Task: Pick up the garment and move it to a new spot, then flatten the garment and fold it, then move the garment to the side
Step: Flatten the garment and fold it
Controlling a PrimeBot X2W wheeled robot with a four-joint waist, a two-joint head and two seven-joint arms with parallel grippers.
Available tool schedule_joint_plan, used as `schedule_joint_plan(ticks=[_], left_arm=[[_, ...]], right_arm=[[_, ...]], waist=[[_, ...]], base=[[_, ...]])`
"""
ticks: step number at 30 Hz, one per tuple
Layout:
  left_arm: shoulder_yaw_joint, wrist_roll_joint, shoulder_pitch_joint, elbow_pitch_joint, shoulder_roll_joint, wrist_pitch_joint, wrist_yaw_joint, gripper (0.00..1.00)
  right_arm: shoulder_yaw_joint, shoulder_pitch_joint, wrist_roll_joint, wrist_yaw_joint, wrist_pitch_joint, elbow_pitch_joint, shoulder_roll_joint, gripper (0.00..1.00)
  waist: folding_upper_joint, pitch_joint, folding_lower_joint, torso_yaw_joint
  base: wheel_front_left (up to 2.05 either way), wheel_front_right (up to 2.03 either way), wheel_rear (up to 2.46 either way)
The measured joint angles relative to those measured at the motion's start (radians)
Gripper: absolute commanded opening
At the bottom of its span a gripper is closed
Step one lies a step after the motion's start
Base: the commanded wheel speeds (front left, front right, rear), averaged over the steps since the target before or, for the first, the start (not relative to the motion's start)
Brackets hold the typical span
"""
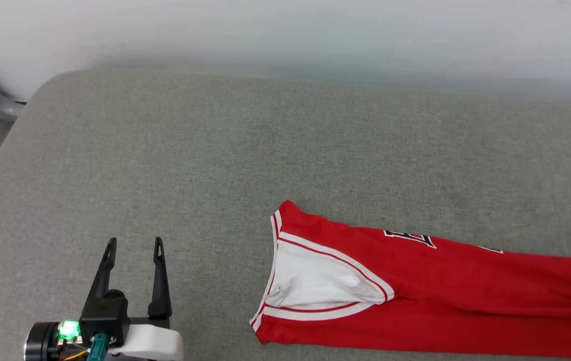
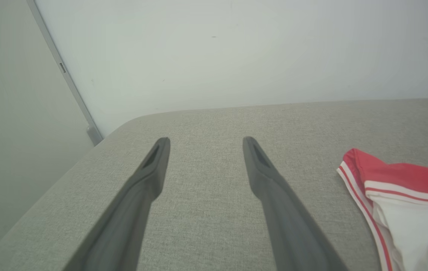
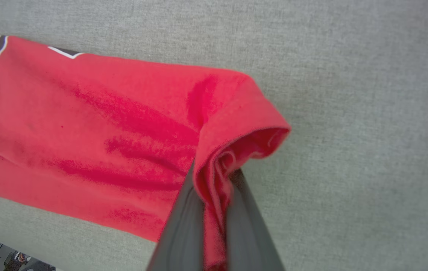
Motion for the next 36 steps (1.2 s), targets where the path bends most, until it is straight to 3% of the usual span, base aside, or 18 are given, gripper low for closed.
schedule_joint_plan(ticks=[4, 10, 19, 26, 36], left_arm=[[0.017, 0.015, 0.008, 0.006, -0.007, 0.000, -0.015, 1.00], [0.032, 0.033, 0.028, 0.003, -0.016, 0.000, -0.029, 1.00], [0.022, 0.057, 0.020, 0.012, -0.042, 0.000, -0.055, 1.00], [0.013, 0.066, -0.006, 0.021, -0.057, 0.000, -0.071, 1.00], [0.006, 0.070, -0.046, 0.032, -0.077, 0.000, -0.081, 1.00]], right_arm=[[-0.017, 0.004, 0.026, 0.000, -0.002, -0.042, 0.012, 0.00], [0.001, 0.016, 0.073, -0.001, 0.036, -0.212, 0.058, 0.00], [0.078, -0.025, 0.091, -0.001, 0.127, -0.368, 0.184, 0.00], [0.167, -0.129, 0.053, -0.001, 0.158, -0.361, 0.264, 0.00], [0.313, -0.288, -0.003, -0.001, 0.124, -0.213, 0.392, 0.00]], waist=[[0.0000, -0.018, 0.0000, -0.003], [0.0000, -0.039, 0.0000, -0.012], [0.0000, -0.032, 0.0000, 0.009], [0.0000, -0.002, 0.0000, 0.045], [0.0000, 0.047, 0.0000, 0.092]], base=[[0.00, 0.00, 0.00], [0.00, 0.00, 0.00], [0.00, 0.00, 0.00], [0.00, 0.00, 0.00], [0.00, 0.00, 0.00]])
